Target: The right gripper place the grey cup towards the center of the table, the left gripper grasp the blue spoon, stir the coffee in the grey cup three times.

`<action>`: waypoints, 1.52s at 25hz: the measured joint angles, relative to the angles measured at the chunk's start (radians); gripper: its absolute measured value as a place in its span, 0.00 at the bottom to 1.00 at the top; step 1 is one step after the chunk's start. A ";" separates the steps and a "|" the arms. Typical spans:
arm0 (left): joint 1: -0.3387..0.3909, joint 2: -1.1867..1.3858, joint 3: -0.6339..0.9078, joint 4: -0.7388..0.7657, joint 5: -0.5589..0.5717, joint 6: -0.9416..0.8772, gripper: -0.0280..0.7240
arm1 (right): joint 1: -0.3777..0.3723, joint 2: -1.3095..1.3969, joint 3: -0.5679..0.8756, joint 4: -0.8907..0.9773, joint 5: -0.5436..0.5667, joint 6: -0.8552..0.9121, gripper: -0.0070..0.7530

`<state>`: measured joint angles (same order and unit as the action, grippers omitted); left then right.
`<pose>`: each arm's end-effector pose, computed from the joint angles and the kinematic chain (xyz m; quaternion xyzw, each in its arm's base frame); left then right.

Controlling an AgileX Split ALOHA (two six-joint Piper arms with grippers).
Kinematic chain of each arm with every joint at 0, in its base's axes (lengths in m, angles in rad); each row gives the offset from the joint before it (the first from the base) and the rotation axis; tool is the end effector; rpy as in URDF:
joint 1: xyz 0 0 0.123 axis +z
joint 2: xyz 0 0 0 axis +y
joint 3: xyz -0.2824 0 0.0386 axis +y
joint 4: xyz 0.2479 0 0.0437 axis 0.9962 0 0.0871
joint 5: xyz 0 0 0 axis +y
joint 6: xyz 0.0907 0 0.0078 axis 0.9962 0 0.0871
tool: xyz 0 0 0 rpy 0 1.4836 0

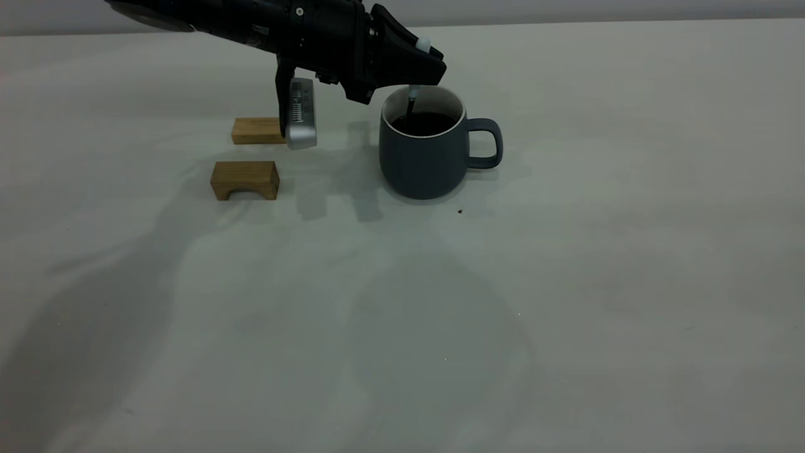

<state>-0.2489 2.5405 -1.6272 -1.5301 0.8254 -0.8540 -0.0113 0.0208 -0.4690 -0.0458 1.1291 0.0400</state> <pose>0.4493 -0.1833 0.0342 0.6824 -0.5421 0.4017 0.2813 -0.0018 -0.0038 0.2633 0.0237 0.8825 -0.0161 0.4695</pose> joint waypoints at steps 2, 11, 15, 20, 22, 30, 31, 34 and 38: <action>0.000 0.008 -0.003 -0.004 0.012 0.000 0.20 | 0.000 0.000 0.000 0.000 0.000 0.000 0.79; 0.000 0.040 -0.005 -0.013 0.052 -0.027 0.47 | 0.000 0.000 0.000 0.000 0.000 0.000 0.79; 0.000 0.040 -0.005 -0.014 0.081 -0.037 0.61 | 0.000 0.000 0.000 0.000 0.000 0.000 0.79; 0.005 0.026 -0.005 -0.046 0.143 -0.031 0.65 | 0.000 0.000 0.000 0.000 0.000 0.000 0.79; 0.011 -0.005 -0.005 -0.038 0.173 0.000 0.65 | 0.000 0.000 0.000 0.000 0.000 0.000 0.79; 0.018 -0.215 -0.005 0.134 0.302 0.313 0.65 | 0.000 0.000 0.000 0.000 0.000 0.000 0.79; 0.018 -0.244 -0.005 0.161 0.309 0.350 0.65 | 0.000 0.000 0.000 0.000 0.000 0.000 0.79; 0.018 -0.331 -0.005 0.219 0.314 0.424 0.65 | 0.000 0.000 0.000 0.000 0.000 0.000 0.79; 0.020 -0.460 -0.005 0.301 0.312 0.538 0.65 | 0.000 0.000 0.000 0.000 0.000 0.000 0.79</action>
<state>-0.2294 2.0801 -1.6318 -1.2295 1.1377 -0.3156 -0.0113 0.0208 -0.4690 -0.0458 1.1291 0.0400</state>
